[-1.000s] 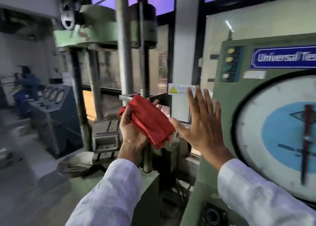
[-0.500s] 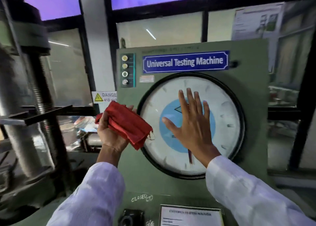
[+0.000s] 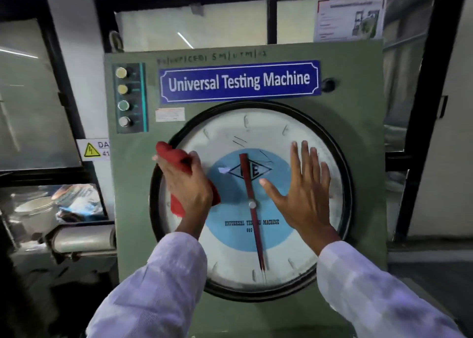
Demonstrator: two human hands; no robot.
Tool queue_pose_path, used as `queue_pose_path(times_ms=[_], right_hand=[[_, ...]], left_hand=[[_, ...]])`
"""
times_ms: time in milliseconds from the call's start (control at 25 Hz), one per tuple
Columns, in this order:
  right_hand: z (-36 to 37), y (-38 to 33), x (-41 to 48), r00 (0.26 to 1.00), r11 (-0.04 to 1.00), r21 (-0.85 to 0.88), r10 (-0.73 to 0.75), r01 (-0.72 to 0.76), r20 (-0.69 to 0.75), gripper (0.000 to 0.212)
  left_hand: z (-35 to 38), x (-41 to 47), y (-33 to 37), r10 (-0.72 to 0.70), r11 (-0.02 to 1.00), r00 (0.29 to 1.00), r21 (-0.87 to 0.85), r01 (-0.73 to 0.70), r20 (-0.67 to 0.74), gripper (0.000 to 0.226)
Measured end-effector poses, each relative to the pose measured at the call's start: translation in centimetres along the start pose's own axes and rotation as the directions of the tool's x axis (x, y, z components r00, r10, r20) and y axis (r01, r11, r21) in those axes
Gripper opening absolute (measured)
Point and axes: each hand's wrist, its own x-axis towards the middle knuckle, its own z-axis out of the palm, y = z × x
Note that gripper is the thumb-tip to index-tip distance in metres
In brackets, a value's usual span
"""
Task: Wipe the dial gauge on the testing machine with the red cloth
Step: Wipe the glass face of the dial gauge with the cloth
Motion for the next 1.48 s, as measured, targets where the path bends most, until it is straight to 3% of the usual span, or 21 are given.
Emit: queue_pose_path(times_ms=[120,240,360,480,680,840,1000,1040,1160,1240,1320,1400,1480], right_hand=[[3.2,3.1,0.7,0.998,0.997,-0.056,0.055,-0.057,-0.038,0.105],[5.8,6.3,0.8,0.995,0.99,-0.116,0.076,-0.083,-0.059,0.11],[7.9,7.9,0.8,0.994,0.988,-0.132,0.069,-0.08,-0.087,0.114],[9.7,8.3,0.6,0.989,0.987,-0.113,0.098,-0.11,-0.108,0.117],[11.0,8.7,0.2,0.976,0.988,-0.084,0.113,-0.13,-0.186,0.12],[11.5,8.4,-1.7,0.969,0.98,-0.057,0.177,-0.189,-0.17,0.128],[11.5,8.3,-2.5,0.963,0.971,-0.056,0.223,-0.234,-0.149,0.128],[11.5,8.2,-2.4,0.963,0.97,-0.059,0.224,-0.235,-0.15,0.127],[11.6,8.3,-2.4,0.966,0.974,-0.065,0.203,-0.216,-0.159,0.126],[11.6,8.4,-2.4,0.967,0.975,-0.066,0.199,-0.211,-0.158,0.126],[11.6,8.2,-2.3,0.966,0.972,-0.079,0.205,-0.219,-0.158,0.126],[11.7,8.0,-2.3,0.965,0.97,-0.086,0.211,-0.226,-0.158,0.126],[11.7,8.1,-2.3,0.964,0.971,-0.079,0.209,-0.224,-0.164,0.126]], left_hand=[[2.9,1.2,-2.9,0.301,0.886,0.95,0.341,-0.313,0.087,0.095],[3.9,2.6,-5.6,0.549,0.667,0.811,0.479,-0.571,0.203,0.094],[4.2,3.7,-6.1,0.627,0.52,0.731,0.553,-0.651,0.27,0.099],[4.7,3.6,-5.5,0.601,0.44,0.73,0.628,-0.642,0.325,0.108],[10.5,1.9,-1.4,0.649,0.321,0.623,0.585,-0.745,0.437,0.099],[15.8,-3.0,-0.4,0.689,0.198,0.455,0.458,-0.867,0.564,0.087],[15.0,-2.3,-0.5,0.714,0.079,0.26,0.294,-0.953,0.651,0.072],[14.1,-1.0,-0.5,0.73,0.094,0.28,0.315,-0.944,0.623,0.068],[8.9,3.5,-2.0,0.708,0.318,0.586,0.564,-0.763,0.394,0.066],[5.8,4.9,-3.4,0.65,0.413,0.708,0.654,-0.634,0.276,0.067],[6.0,4.5,-3.3,0.621,0.459,0.75,0.672,-0.581,0.225,0.067],[8.2,3.2,-2.1,0.624,0.482,0.749,0.644,-0.594,0.223,0.067],[10.8,1.1,-1.4,0.671,0.385,0.647,0.576,-0.721,0.361,0.067]])
